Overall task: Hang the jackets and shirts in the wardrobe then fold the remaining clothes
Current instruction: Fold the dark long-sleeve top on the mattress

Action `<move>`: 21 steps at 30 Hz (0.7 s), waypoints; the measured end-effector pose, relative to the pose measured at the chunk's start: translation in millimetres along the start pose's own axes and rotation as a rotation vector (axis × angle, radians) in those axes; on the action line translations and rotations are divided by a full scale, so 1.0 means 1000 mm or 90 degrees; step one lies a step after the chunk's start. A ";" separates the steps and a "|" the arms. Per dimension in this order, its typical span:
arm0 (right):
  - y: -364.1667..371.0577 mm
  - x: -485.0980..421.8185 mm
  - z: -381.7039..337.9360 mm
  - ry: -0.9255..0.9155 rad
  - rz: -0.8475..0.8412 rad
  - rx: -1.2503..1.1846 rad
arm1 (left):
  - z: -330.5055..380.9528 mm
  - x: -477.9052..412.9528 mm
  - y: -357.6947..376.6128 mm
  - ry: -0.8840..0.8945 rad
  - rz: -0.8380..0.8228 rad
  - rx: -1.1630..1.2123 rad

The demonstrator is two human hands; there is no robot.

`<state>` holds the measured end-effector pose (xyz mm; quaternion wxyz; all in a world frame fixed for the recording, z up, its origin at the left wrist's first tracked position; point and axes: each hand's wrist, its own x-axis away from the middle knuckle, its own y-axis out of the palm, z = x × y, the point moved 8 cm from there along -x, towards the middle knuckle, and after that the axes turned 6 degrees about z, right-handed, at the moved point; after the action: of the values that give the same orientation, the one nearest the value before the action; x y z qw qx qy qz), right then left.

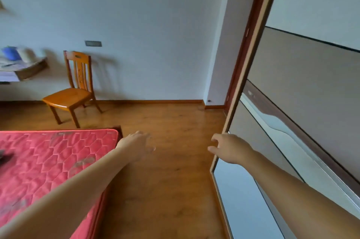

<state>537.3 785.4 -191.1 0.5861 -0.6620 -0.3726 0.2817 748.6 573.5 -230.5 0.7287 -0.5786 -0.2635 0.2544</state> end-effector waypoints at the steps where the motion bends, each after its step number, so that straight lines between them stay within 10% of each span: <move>1: 0.006 -0.013 -0.023 -0.026 -0.012 0.004 | -0.024 0.006 0.000 -0.029 -0.005 0.008; 21: 0.185 -0.121 -0.552 -0.544 -0.252 0.147 | -0.431 0.233 0.037 -0.585 0.019 0.111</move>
<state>946.5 366.5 -296.1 0.4924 -0.3339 -0.6653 0.4510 1209.0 432.1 -328.4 0.5789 -0.3464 -0.5282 0.5157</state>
